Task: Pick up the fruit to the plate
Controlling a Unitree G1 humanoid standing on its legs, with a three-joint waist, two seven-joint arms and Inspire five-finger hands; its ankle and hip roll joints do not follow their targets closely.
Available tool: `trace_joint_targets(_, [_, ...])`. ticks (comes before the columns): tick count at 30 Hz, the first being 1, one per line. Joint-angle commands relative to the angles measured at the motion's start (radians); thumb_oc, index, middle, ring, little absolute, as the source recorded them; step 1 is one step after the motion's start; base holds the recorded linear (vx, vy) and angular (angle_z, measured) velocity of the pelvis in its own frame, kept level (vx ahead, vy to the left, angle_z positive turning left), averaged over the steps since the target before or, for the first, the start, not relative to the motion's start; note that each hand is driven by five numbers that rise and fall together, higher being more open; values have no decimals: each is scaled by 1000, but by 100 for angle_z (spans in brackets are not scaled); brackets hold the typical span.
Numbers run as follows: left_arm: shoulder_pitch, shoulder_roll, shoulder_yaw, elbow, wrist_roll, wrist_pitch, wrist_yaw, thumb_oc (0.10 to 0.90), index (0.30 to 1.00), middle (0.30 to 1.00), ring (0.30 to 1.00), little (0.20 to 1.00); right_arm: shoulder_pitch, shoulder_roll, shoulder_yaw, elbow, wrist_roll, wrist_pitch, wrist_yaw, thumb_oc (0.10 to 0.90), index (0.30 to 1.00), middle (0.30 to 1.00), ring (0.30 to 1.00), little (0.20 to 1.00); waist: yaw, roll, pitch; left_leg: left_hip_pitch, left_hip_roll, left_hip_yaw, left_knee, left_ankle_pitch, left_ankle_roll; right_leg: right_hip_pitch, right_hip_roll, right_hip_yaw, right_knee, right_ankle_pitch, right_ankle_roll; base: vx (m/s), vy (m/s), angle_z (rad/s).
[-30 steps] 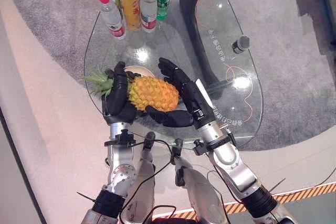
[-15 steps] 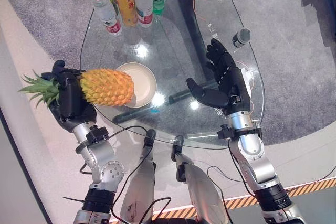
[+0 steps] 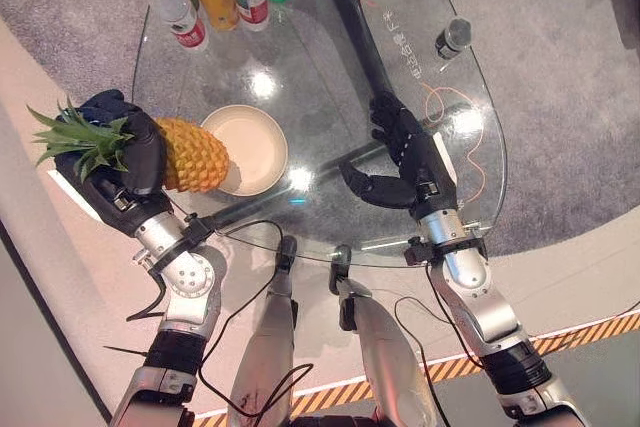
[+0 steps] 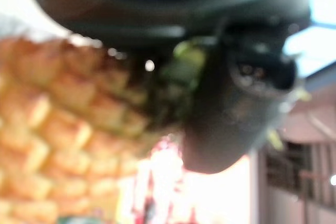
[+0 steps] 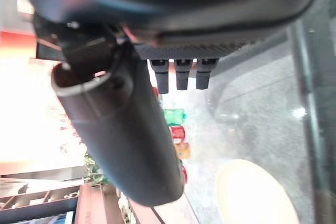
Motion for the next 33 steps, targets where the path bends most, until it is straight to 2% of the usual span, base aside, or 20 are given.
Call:
trace_joint_targets(1, [-116,65,46,-64,232,-96,143,100,300,300,300,200,-57,-27,4,-132,40,-65,10,800,900,900,900,900,-18,-1,-11,-62,-23,6,82,-67,20,-5,-15,-52,-26,61,14,-24,32,0])
trace_joint_targets(4, [-153,83,34,-22,329,-47,227,100,300,300,300,200,-74,-28,17,-126,41,-58,11,800,900,900,900,900,-26,-8,-11,-88,-18,11,89,-64,18,-34,-7,-52,-14,62,12,-29,36,-2])
trace_joint_targets(7, [-185,92,29,40,350,-67,265,100,300,300,300,200,-85,-36,31,-119,51,-59,12,800,900,900,900,900,-37,-17,-11,-110,-13,15,93,-63,15,-59,0,-51,-5,61,12,-23,39,0])
trace_joint_targets(13, [-232,91,20,106,377,-136,316,100,300,300,300,200,-105,-48,44,-102,61,-65,27,800,900,900,900,900,-51,-17,-11,-155,-11,21,105,-58,10,-109,8,-47,12,62,8,-28,51,-1])
trace_joint_targets(19, [-274,79,6,128,420,-148,342,100,300,300,300,200,-130,-43,61,-85,67,-60,24,800,900,900,900,900,-56,-20,-11,-186,-15,19,130,-73,10,-138,12,-46,32,55,8,-19,16,-4])
trace_joint_targets(23, [-314,83,-8,151,455,-119,385,100,300,300,300,200,-147,-47,65,-77,70,-52,26,800,900,900,900,900,-65,-20,-11,-205,-16,20,145,-78,8,-158,15,-42,36,59,8,-15,17,-1])
trace_joint_targets(33, [-389,121,-24,235,434,-103,441,100,300,300,300,200,-179,-79,74,-51,87,-50,34,800,900,900,900,900,-90,-15,-11,-251,-17,34,170,-81,4,-211,17,-25,42,71,5,-21,48,-5])
